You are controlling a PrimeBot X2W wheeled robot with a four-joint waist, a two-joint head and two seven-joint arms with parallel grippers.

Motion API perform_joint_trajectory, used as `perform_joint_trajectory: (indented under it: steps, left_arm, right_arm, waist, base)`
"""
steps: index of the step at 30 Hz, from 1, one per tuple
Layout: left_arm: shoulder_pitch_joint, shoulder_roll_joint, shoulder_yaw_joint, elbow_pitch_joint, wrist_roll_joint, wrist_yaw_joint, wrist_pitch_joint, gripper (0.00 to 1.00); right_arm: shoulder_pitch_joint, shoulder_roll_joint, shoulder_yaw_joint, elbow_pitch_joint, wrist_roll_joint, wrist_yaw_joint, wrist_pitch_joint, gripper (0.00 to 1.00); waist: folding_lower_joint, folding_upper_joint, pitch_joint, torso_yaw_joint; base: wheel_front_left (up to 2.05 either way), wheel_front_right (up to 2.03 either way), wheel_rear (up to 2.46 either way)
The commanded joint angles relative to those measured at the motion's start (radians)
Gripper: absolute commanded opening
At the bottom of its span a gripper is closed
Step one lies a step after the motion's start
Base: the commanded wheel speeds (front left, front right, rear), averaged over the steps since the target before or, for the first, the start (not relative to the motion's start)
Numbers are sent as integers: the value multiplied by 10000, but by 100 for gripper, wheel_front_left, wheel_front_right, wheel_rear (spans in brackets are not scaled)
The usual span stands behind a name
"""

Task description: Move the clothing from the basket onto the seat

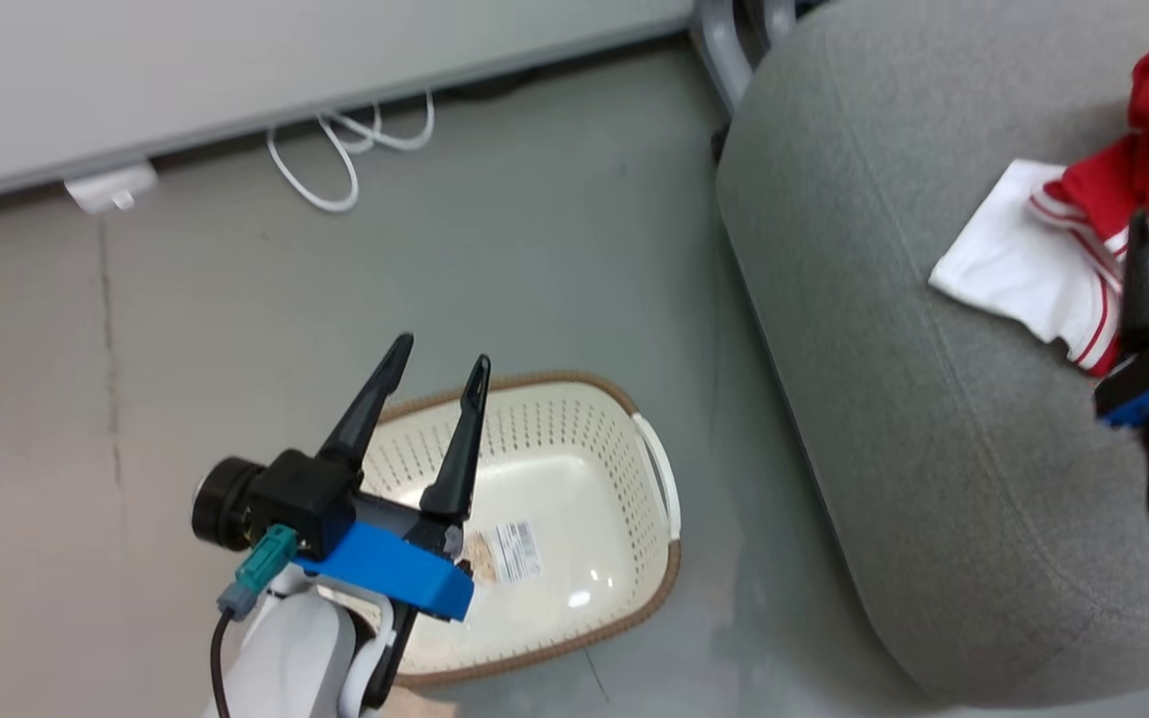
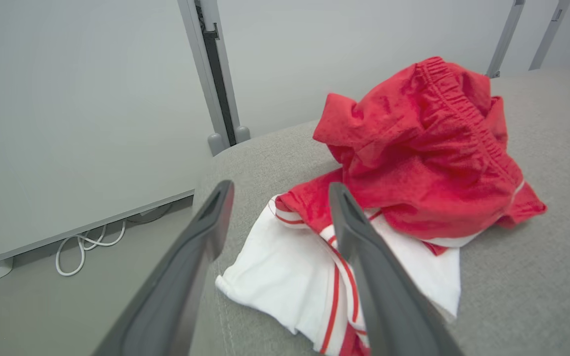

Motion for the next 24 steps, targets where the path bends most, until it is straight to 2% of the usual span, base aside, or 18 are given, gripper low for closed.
perform_joint_trajectory:
  steps: [1, 9, 16, 24]
  left_arm:
    - [131, -12, 79, 10, 16, -14, -30, 100]
    - [1170, -272, 854, 256, 71, -14, -30, 100]
    - [1733, -343, 1426, 470, -2, -13, -30, 100]
    - [2193, -439, 1974, 788, -199, -14, -30, 100]
  right_arm:
    - [277, 33, 31, -76, -6, 2, 22, 100]
    - [2856, 801, 628, -2486, 247, 2, 352, 100]
    - [4688, 1489, 604, -4555, -330, 2, 615, 100]
    - [6077, 2160, 598, -5799, -927, 3, 1125, 100]
  waist:
    - [2, -1, -853, 338]
    - [2, -1, -1912, 1088]
    - [2, -1, -2352, 1684]
    - [2, -1, -2767, 2073]
  base:
    - [0, 0, 0]
    - [0, 0, 0]
    - [0, 0, 0]
    - [0, 0, 0]
